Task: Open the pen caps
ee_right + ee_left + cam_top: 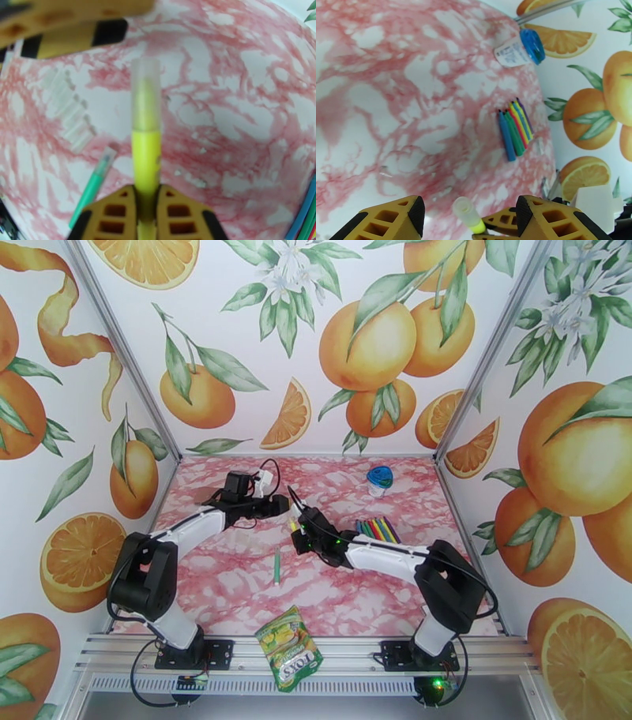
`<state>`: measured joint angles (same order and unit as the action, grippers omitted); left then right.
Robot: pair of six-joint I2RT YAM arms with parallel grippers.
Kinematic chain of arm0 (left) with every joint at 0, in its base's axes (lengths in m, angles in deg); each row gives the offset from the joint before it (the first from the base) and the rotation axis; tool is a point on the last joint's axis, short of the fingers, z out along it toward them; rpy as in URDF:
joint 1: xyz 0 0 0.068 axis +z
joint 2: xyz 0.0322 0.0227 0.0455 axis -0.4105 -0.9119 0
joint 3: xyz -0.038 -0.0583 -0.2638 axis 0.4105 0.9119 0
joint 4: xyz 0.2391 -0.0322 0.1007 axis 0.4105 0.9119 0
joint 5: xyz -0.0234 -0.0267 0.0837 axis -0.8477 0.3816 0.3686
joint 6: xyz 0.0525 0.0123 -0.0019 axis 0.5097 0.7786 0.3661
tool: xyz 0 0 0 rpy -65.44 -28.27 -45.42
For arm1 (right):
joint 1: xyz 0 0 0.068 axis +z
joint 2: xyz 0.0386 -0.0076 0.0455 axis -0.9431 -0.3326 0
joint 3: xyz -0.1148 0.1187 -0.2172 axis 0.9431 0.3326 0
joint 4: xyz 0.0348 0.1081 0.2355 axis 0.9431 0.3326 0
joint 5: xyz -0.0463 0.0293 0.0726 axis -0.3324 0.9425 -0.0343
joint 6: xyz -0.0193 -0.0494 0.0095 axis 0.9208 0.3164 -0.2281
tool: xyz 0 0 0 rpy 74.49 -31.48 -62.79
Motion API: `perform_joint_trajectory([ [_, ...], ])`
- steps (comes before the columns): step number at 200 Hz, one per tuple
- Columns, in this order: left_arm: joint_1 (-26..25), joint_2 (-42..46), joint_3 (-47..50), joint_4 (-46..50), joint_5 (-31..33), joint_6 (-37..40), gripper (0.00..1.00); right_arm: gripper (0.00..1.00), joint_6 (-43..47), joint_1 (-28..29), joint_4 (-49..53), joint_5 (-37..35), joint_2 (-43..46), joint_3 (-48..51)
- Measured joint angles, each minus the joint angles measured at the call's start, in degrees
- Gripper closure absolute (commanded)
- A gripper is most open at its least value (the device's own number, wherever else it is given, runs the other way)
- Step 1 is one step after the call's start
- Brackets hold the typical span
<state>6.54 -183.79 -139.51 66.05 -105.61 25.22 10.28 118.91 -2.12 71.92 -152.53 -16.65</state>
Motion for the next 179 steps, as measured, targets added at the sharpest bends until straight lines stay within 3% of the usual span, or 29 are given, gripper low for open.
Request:
perform_joint_trajectory([
  [61, -1.5, -1.9, -0.8, -0.2, -2.2, -0.9, 0.45, 0.93, 0.9, 0.0, -1.5, 0.0, 2.1, 0.7],
  [179, -2.8, -3.0, -2.4, -0.4, -4.9, -1.1, 0.76, 0.93, 1.6, 0.0, -3.5, -0.1, 2.8, 1.7],
])
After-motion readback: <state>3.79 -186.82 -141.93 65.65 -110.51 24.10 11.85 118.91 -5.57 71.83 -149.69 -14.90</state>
